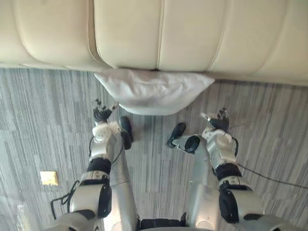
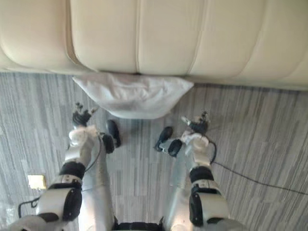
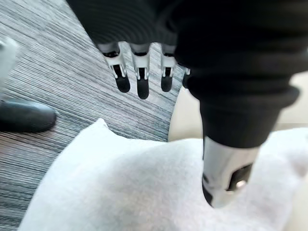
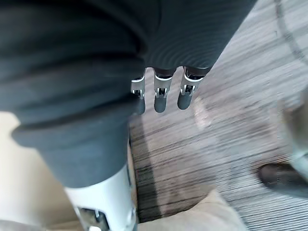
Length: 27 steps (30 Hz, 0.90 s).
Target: Pick up cushions and gather them together orderly.
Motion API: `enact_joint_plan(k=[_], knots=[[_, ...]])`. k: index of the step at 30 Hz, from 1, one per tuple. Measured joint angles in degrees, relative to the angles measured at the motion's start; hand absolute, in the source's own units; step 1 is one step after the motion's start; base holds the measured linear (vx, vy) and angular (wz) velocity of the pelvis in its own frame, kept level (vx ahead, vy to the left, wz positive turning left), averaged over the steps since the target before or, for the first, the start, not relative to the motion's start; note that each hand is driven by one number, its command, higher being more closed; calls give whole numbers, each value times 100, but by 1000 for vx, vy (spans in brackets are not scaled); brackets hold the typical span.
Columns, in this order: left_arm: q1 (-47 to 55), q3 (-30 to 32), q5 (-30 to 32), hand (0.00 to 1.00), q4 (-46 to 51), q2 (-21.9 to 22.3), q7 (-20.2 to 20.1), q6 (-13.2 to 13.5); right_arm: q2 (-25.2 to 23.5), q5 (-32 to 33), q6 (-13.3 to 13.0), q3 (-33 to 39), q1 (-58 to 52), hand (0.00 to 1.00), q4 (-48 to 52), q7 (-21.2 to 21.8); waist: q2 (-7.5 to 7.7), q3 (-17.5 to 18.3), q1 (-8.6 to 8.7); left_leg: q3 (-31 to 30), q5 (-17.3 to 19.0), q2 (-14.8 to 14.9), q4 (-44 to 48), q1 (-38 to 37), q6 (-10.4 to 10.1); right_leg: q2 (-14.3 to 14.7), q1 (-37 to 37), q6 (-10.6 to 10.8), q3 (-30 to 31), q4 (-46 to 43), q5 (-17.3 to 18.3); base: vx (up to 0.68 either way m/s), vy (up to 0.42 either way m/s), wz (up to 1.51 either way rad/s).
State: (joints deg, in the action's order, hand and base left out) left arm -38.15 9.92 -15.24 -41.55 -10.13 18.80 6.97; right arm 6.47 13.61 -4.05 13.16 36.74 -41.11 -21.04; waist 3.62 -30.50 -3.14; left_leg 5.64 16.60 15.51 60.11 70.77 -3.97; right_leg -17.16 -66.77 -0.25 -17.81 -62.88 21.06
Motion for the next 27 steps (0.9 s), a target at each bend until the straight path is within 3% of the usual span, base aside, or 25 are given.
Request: enact_joint_plan(k=[4,8,9,14,20,27], knots=[[-324,-137,60,0,223,59,61,1,9,-7,-1,-282,492,0,99,-42,-7,-21,15,-14,-76,-10,23,349,9,-65,-368,-7,12,-103,-4,-55,-42,7],[-624,-273,165,0,374,316,358,-2,-288,-17,-14,-673,920,0,267,-179,-8,-21,22,-37,-110,-19,15,524,8,-70,-527,-34,-5,-106,-21,-41,-11,2],[-665,-305,164,100,479,433,481,-2,-398,-19,-16,-758,975,100,293,-220,-8,-21,21,-42,-114,-33,4,522,5,-72,-526,-34,4,-107,-21,-23,0,5],[-746,-340,163,100,678,596,865,-5,-517,-21,-10,-932,1121,100,377,-450,-8,-21,53,-86,-240,-148,-144,523,-4,-91,-525,-33,26,-80,-22,-30,2,14],[-735,-473,165,100,907,579,1120,-6,-274,-28,3,-953,1102,100,436,-464,-5,-18,52,-159,-433,-210,-311,481,-61,-86,-502,-67,20,-76,-42,-51,-6,9],[-229,-977,168,100,1529,664,1121,17,-212,-21,-138,-1265,200,100,1365,-410,4,6,40,-137,-685,-172,-992,-541,-160,134,462,-169,-70,569,-285,-63,-2,-4]])
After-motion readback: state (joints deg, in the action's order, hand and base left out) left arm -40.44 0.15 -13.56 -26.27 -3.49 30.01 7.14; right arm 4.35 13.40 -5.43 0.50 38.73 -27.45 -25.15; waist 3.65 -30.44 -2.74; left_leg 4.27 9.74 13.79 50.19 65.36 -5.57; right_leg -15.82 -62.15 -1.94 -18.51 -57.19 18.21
